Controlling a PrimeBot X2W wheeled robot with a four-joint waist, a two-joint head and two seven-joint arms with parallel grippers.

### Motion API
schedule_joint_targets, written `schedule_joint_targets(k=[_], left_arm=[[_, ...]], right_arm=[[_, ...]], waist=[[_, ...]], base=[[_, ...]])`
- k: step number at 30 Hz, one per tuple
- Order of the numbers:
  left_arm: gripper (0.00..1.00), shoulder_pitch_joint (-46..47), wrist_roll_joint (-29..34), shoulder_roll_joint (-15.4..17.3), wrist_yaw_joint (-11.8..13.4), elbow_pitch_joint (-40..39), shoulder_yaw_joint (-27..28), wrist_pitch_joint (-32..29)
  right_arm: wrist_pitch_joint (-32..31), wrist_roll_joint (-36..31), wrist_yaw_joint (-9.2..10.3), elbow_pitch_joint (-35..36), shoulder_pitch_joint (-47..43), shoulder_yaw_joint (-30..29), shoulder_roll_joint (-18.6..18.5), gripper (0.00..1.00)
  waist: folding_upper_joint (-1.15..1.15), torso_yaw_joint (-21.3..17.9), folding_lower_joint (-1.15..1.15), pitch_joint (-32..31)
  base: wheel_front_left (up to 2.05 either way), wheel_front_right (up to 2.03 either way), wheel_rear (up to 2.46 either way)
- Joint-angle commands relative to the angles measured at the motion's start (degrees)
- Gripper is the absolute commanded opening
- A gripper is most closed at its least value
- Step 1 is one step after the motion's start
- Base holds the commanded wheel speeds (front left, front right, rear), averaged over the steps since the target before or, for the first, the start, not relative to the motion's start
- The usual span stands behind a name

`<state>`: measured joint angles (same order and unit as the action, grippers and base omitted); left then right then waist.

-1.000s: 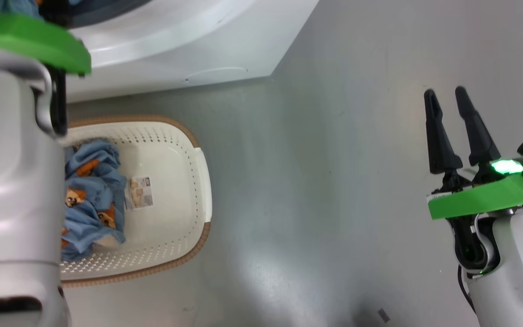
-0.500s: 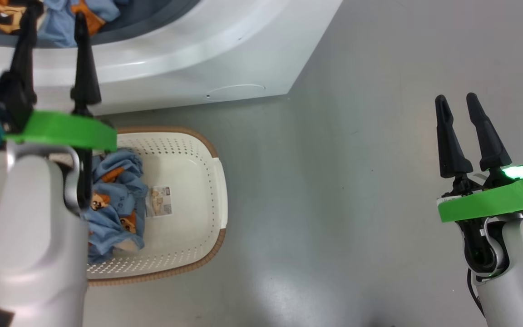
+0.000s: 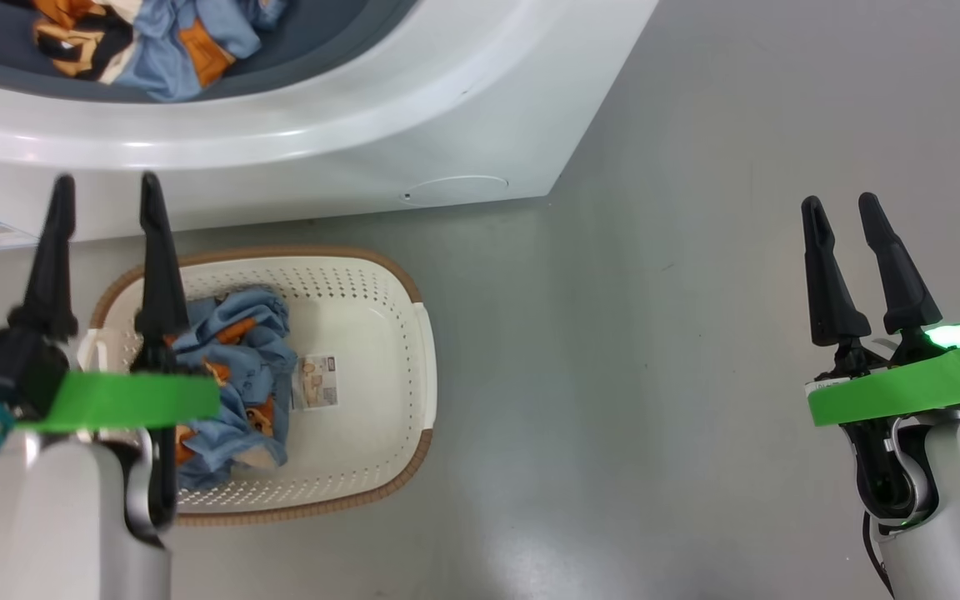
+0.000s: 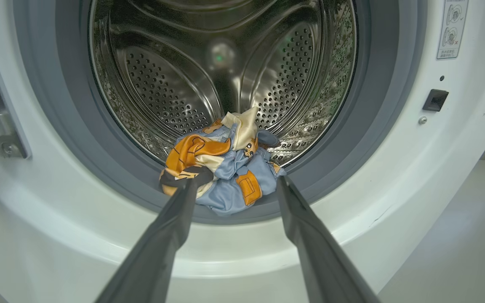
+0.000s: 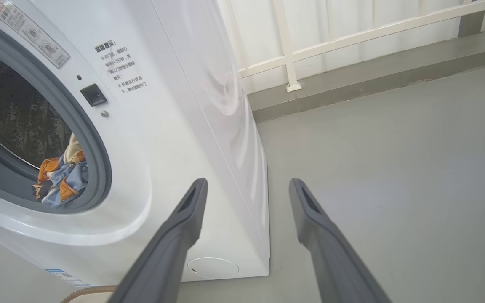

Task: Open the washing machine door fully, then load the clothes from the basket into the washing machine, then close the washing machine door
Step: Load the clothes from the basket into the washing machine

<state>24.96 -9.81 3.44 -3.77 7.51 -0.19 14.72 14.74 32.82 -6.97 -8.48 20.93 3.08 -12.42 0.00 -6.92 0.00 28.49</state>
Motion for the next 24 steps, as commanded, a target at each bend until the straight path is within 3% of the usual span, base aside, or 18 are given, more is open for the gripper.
schedule_joint_targets(k=[1, 10, 24], left_arm=[[1.0, -2.3, -0.4, 0.8, 0.1, -2.5, 1.7, 0.3], [1.0, -7.3, -0.6, -0.1, 0.2, -5.1, 0.5, 0.3], [1.0, -7.6, -1.4, -0.5, 0.8, -5.4, -0.4, 0.3]], right_arm=[[0.3, -0.2, -0.52, 1.4, -1.6, 0.9, -0.6, 1.0], [0.3, 0.0, -0.52, 2.0, -1.9, 0.9, -0.6, 1.0], [0.3, 0.4, -0.52, 1.4, -1.4, 1.0, -1.1, 1.0]], waist=[[0.0, 0.3, 0.0, -0.4], [0.0, 0.5, 0.0, 0.5], [0.0, 0.4, 0.0, 0.8]], base=[[0.0, 0.0, 0.0], [0.0, 0.0, 0.0], [0.0, 0.0, 0.0]])
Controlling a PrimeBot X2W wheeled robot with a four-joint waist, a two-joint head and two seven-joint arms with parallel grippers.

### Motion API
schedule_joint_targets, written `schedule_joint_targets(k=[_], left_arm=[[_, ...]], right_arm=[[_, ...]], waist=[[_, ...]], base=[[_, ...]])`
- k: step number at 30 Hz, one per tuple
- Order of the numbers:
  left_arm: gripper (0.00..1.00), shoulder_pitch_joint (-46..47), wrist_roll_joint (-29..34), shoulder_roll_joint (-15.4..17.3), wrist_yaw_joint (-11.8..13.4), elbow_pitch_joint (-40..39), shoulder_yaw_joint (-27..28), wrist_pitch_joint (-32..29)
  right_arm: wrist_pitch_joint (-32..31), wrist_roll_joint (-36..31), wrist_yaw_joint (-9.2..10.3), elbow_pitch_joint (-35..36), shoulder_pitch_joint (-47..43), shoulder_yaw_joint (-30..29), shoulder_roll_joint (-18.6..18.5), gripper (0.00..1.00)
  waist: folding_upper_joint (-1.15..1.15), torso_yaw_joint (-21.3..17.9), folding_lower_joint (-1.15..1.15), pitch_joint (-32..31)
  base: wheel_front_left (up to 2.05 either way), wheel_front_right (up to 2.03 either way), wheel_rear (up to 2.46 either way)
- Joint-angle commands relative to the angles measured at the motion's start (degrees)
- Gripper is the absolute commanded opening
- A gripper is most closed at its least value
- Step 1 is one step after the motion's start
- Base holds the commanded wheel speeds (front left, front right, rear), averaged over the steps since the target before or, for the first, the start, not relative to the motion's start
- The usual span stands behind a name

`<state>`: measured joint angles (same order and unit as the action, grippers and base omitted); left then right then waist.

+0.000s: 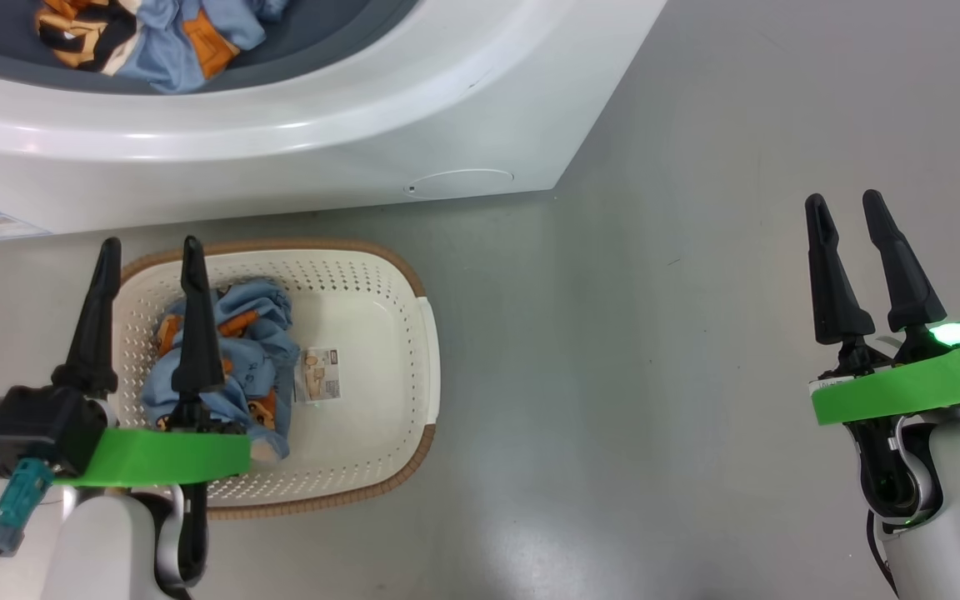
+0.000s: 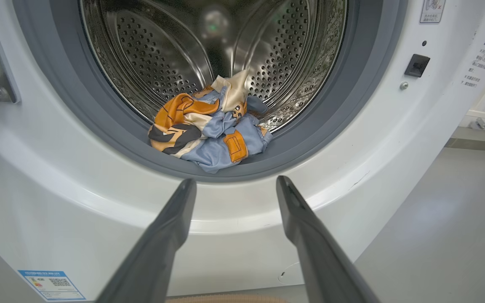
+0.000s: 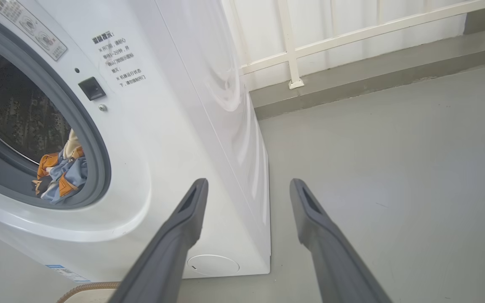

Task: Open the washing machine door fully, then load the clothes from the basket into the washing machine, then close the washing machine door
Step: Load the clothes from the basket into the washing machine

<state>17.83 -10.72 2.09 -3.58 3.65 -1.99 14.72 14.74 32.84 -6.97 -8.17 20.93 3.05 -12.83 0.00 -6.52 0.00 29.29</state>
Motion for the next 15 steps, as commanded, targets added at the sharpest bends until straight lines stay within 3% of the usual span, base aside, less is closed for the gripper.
schedule_joint_targets(k=[1, 9, 15], left_arm=[[1.0, -0.4, -0.5, 0.8, 0.6, -1.6, 1.4, 0.3], [1.0, 3.1, 0.2, 0.9, 0.3, 0.1, 1.0, 0.3], [1.0, 10.8, 1.3, 2.3, 0.3, 6.2, 0.7, -0.8]], right_arm=[[0.3, 0.3, -0.52, 1.1, -1.3, 1.0, -0.7, 1.0], [0.3, 0.3, -0.52, 1.1, -1.0, 0.9, -0.7, 1.0], [0.3, 0.2, -0.52, 1.4, -0.5, 1.4, -0.7, 1.0]], waist=[[0.0, 0.0, 0.0, 0.0], [0.0, 0.3, 0.0, 0.8], [0.0, 0.1, 0.0, 1.8]], base=[[0.0, 0.0, 0.0], [0.0, 0.0, 0.0], [0.0, 0.0, 0.0]])
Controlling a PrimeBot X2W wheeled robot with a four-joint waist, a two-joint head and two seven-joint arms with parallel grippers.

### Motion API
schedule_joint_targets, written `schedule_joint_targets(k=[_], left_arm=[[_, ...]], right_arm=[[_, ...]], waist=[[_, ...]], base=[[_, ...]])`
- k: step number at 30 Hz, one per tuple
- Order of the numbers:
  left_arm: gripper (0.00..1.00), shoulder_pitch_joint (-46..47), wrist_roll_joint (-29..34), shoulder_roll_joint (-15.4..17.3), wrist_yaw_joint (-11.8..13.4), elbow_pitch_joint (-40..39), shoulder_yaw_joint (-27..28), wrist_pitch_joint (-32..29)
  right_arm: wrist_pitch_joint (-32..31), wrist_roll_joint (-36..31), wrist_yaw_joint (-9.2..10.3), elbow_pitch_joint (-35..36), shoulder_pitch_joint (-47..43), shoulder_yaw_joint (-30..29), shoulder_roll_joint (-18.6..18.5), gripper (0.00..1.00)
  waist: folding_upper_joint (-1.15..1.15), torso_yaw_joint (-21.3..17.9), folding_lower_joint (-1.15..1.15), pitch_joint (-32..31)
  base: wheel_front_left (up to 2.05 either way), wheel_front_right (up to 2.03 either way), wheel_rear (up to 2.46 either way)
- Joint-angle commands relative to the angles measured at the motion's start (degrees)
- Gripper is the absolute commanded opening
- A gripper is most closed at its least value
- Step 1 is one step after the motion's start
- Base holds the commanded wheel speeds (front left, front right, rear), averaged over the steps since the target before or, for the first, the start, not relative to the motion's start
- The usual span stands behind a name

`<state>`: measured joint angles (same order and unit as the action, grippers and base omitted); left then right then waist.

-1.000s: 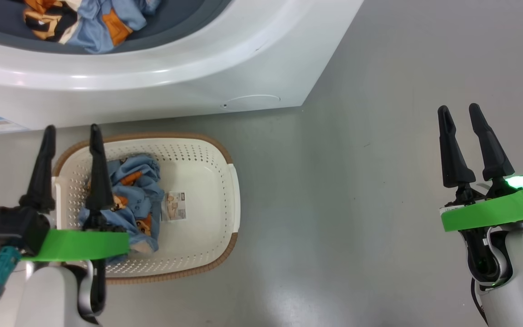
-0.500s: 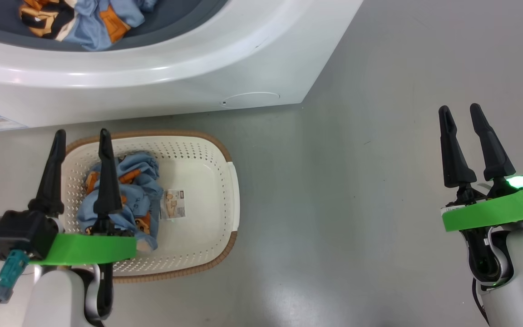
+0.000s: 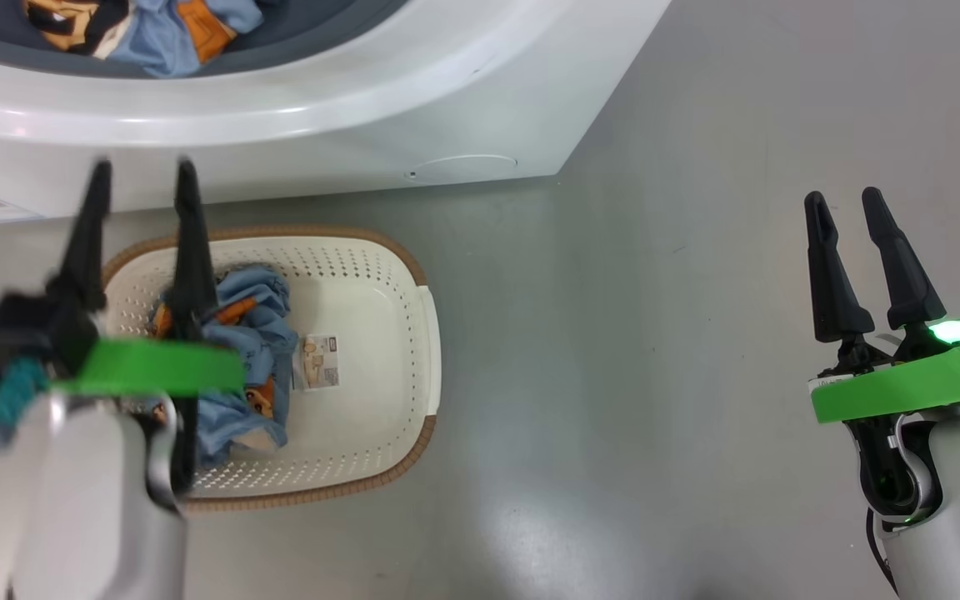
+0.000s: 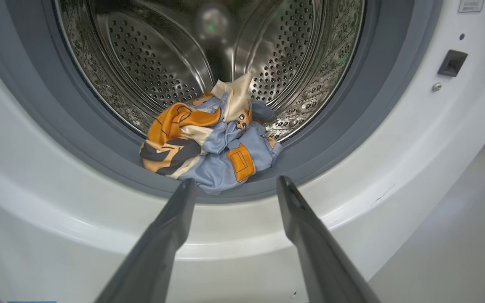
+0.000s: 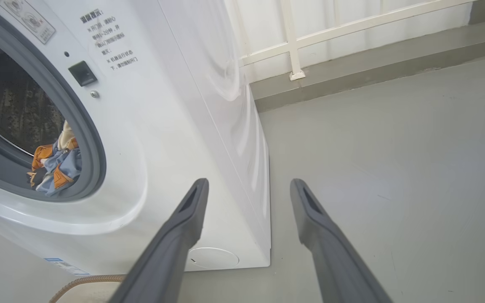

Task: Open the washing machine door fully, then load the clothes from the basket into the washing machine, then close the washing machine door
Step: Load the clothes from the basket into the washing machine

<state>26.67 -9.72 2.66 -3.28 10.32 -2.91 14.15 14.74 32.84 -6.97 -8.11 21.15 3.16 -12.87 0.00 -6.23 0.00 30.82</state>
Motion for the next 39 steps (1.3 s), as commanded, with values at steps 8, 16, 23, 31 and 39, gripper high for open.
schedule_joint_targets(k=[8, 16, 23, 31, 39], left_arm=[[1.0, 14.7, -0.9, 3.2, 0.8, 9.7, 2.7, -4.4], [1.0, 25.9, -1.9, 4.3, 1.7, 22.8, 3.6, -8.0], [1.0, 35.0, -3.3, 4.5, 3.0, 33.9, 4.2, -12.0], [1.0, 41.3, -3.4, 4.3, 4.7, 43.8, 3.4, -16.6], [0.0, 45.8, -3.3, 4.2, 5.0, 50.6, 1.8, -19.9]], right_arm=[[0.3, 0.3, -0.52, 1.8, -0.4, 1.3, -0.1, 1.0], [0.3, 0.3, -0.52, 2.0, 0.1, 1.5, 0.5, 1.0], [0.3, 0.7, -0.52, 1.8, 0.5, 1.6, 0.6, 1.0], [0.3, 0.8, -0.52, 1.8, 0.5, 1.7, 0.7, 1.0], [0.3, 0.8, -0.52, 1.5, 0.8, 2.3, 1.0, 1.0]], waist=[[0.0, -1.2, 0.0, 1.7], [0.0, -2.2, 0.0, 2.8], [0.0, -3.2, 0.0, 3.7], [0.0, -3.9, 0.0, 4.1], [0.0, -4.6, 0.0, 4.5]], base=[[0.0, 0.0, 0.0], [0.0, 0.0, 0.0], [0.0, 0.0, 0.0], [0.0, 0.0, 0.0], [0.0, 0.0, 0.0]])
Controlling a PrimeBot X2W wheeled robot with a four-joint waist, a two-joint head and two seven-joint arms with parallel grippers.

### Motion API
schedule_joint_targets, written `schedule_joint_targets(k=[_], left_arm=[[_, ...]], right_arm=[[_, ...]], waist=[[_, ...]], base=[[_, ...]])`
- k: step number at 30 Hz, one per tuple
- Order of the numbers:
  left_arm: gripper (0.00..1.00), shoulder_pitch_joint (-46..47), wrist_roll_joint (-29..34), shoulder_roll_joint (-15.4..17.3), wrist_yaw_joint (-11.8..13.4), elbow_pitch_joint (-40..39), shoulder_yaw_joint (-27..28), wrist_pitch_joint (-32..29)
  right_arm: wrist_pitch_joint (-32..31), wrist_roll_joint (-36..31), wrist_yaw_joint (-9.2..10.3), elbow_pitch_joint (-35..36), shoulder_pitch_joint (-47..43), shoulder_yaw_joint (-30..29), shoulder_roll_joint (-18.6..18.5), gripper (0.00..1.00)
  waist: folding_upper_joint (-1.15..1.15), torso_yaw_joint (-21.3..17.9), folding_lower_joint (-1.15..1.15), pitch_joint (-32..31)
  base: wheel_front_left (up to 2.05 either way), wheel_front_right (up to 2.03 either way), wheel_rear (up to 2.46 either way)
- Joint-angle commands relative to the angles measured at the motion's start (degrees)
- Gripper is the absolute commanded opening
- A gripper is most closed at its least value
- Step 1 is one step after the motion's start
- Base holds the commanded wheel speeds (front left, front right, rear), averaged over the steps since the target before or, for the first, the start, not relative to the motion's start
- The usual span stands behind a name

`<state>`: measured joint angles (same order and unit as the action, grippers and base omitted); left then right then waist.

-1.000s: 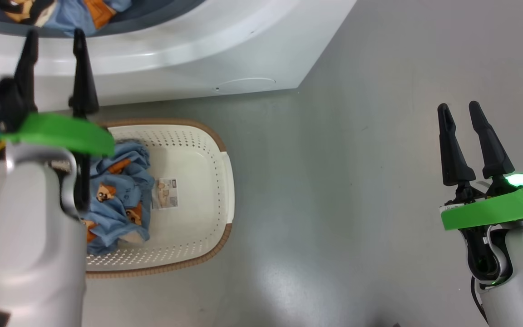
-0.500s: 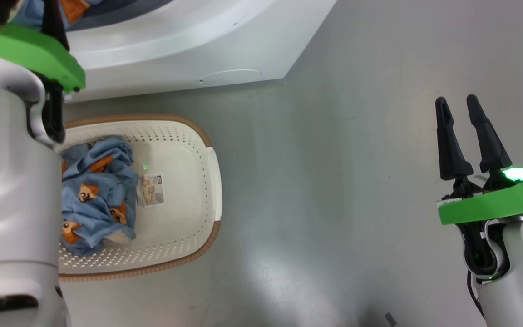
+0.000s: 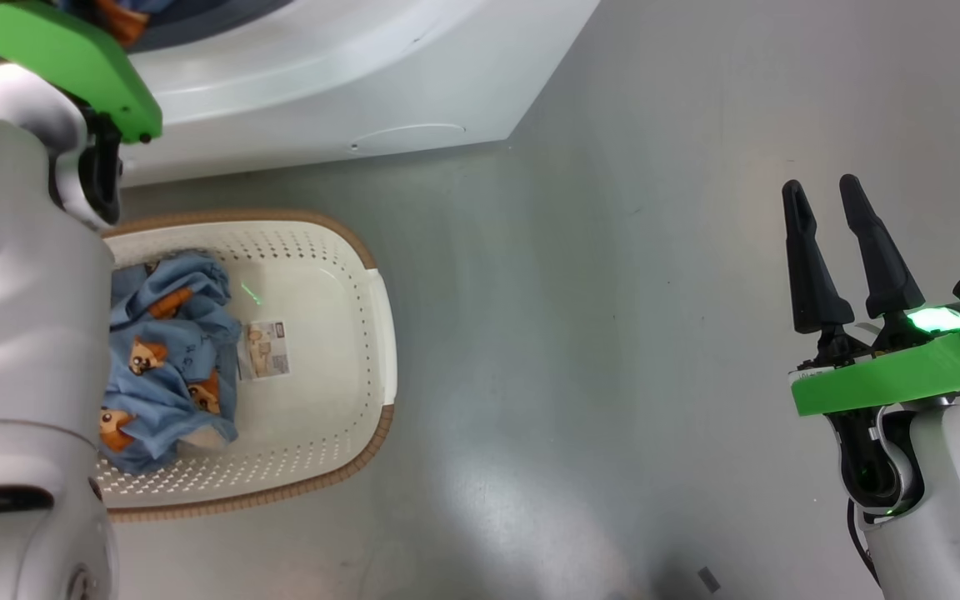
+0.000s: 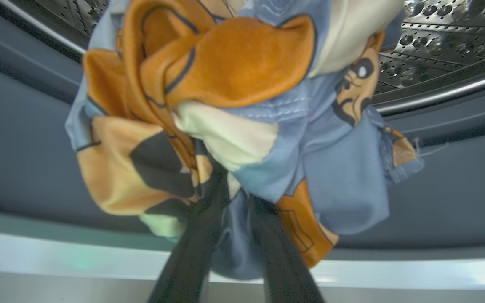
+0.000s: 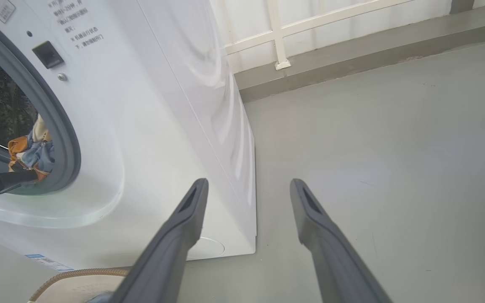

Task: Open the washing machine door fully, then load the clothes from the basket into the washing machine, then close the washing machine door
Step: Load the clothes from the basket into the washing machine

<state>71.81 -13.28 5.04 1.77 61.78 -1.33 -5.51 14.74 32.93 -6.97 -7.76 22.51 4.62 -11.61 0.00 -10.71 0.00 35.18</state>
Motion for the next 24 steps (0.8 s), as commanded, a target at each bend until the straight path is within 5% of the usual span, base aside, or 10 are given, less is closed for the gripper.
schedule_joint_targets(k=[1, 24], left_arm=[[0.0, 1.2, 0.4, 1.9, -0.2, -0.6, 0.0, 0.0], [0.0, 14.7, 6.1, 6.0, -1.5, 0.9, -7.1, 15.5]], right_arm=[[0.3, 0.7, -0.52, 1.1, -0.6, 0.8, -0.3, 1.0], [0.3, 1.5, -0.52, 2.1, 1.8, 1.0, 0.9, 1.0]], waist=[[0.0, -0.2, 0.0, 0.2], [0.0, -4.1, 0.0, 7.8]], base=[[0.0, 0.0, 0.0], [0.0, 0.0, 0.0]])
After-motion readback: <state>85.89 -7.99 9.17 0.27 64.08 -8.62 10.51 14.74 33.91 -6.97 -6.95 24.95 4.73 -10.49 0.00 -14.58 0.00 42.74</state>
